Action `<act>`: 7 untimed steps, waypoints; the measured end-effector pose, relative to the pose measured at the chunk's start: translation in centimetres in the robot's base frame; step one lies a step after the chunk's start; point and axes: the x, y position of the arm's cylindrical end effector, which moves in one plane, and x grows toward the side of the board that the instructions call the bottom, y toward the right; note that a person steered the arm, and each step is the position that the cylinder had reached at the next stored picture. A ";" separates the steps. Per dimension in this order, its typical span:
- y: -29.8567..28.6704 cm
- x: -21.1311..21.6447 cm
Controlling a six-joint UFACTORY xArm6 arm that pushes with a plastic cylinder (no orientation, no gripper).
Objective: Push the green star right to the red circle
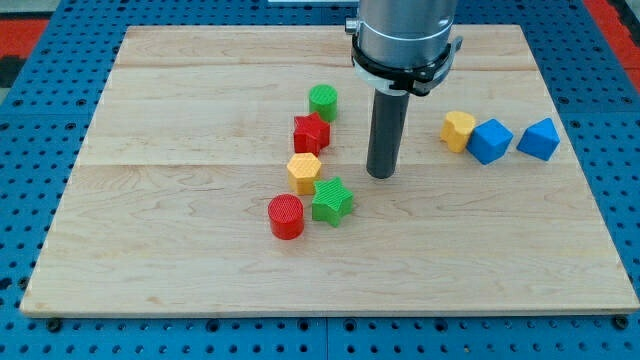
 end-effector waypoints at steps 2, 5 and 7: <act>-1.3 -5.9; -4.3 -2.1; -4.3 3.2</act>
